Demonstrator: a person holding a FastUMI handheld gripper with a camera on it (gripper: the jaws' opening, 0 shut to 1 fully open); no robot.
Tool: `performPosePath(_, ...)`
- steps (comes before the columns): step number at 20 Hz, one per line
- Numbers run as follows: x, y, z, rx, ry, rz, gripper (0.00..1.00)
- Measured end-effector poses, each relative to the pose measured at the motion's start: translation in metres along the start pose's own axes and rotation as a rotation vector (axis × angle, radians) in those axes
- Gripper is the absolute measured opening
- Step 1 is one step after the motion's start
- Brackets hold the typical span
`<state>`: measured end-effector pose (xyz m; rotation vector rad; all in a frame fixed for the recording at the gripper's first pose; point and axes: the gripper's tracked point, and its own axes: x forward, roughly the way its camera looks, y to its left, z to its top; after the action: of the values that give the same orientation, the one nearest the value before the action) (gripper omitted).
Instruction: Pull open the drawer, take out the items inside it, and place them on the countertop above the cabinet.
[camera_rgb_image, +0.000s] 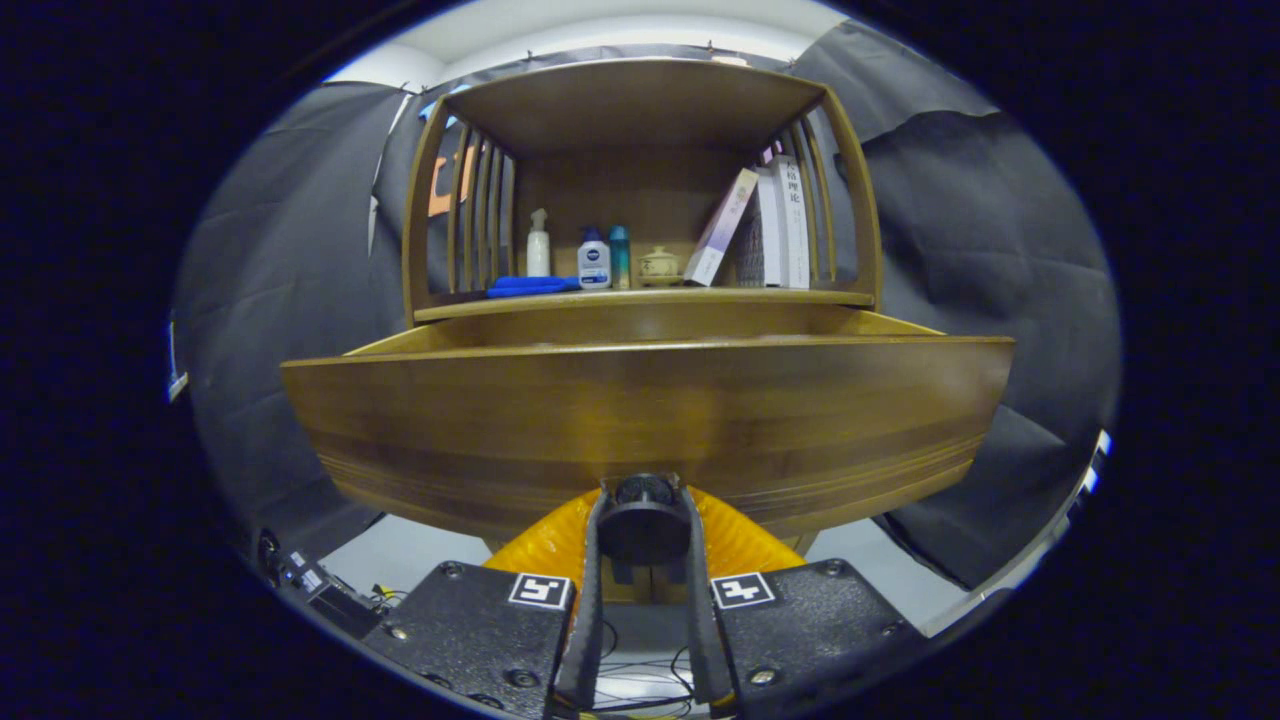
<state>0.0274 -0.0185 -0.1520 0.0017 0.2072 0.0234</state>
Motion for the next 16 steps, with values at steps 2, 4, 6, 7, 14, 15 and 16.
performPosePath(2, -0.006, 0.001, -0.002, 0.005, 0.001, 0.004, 0.38)
performPosePath(4, -0.012, 0.002, -0.004, 0.003, 0.001, 0.007, 0.38)
performPosePath(6, -0.018, 0.003, -0.007, 0.008, 0.001, 0.011, 0.38)
performPosePath(7, -0.020, 0.004, -0.009, 0.006, 0.003, 0.014, 0.38)
performPosePath(14, -0.027, 0.005, -0.013, -0.015, 0.010, 0.020, 0.38)
performPosePath(15, -0.027, 0.004, -0.014, -0.024, 0.011, 0.017, 0.38)
performPosePath(16, -0.027, 0.005, -0.014, -0.026, 0.015, 0.022, 0.39)
